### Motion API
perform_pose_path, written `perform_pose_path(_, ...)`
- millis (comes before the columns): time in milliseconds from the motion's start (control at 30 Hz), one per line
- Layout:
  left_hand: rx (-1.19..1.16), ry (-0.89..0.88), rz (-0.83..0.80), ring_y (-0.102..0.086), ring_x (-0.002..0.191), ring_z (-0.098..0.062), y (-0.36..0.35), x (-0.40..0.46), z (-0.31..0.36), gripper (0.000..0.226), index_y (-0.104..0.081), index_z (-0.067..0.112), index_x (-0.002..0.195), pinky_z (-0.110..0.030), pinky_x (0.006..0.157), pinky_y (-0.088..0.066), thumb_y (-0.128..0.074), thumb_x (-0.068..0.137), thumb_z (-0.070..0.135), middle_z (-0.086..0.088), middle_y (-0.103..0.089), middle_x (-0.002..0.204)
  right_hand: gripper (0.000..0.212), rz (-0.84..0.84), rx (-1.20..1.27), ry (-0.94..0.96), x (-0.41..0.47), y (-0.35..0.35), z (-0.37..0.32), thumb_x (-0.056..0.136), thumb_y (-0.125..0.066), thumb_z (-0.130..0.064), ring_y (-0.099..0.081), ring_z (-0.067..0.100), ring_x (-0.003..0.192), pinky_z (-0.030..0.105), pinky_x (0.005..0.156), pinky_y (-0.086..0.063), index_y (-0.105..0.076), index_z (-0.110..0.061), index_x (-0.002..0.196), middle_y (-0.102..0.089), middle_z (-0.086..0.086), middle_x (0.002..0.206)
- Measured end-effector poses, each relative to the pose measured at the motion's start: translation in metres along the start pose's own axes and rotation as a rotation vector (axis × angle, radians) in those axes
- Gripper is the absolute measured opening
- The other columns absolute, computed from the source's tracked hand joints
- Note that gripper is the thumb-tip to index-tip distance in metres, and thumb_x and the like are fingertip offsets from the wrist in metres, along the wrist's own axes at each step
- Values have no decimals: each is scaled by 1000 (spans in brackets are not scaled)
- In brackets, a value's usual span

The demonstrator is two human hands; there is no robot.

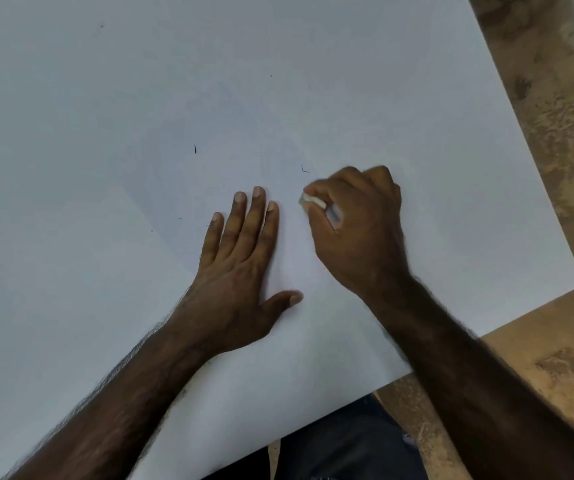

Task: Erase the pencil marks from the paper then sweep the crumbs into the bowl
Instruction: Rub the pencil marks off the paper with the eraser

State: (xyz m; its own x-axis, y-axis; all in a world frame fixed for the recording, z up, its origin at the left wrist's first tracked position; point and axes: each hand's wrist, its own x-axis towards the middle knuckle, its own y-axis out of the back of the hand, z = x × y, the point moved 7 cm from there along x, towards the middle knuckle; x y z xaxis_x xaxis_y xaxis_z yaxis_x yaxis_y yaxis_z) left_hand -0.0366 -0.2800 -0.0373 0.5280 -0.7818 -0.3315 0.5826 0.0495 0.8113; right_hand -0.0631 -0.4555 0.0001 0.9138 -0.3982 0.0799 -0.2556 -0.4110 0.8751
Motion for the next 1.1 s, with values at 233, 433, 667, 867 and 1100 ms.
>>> perform_pose_path(233,-76,27,84,24,166,-27,8,3,3,103,-3,13,174,-49,135,13,-51,99,65,-10,19,180,12,-38,61,-78,-43,11,26,99,-77,-23,-64,27,100,51,87,-50,-79,-17,109,-78,-4,107)
perform_pose_path(433,-87,99,115,30,164,-30,0,15,10,107,1,23,175,-52,133,17,-44,96,79,-11,26,179,16,-97,91,-66,-53,8,26,100,-77,-25,-66,27,106,51,92,-51,-79,-17,114,-78,-4,112)
perform_pose_path(667,-36,75,151,27,165,-33,-7,18,6,105,0,28,175,-47,131,21,-41,95,84,-12,23,179,14,-116,-86,135,-55,10,12,97,-71,-19,-59,29,99,51,79,-47,-78,-20,109,-73,-2,104)
perform_pose_path(867,-11,96,121,32,163,-30,-6,20,5,107,4,31,174,-42,128,26,-34,92,89,-8,28,178,17,-20,-144,101,4,4,3,98,-69,-21,-60,32,100,50,78,-47,-80,-19,110,-75,-1,104)
perform_pose_path(1100,-2,86,114,33,162,-32,-7,18,8,110,5,34,174,-51,131,20,-43,90,86,-11,30,177,13,-58,-31,17,-62,14,7,100,-73,-22,-59,25,101,47,82,-46,-77,-19,112,-74,-3,106)
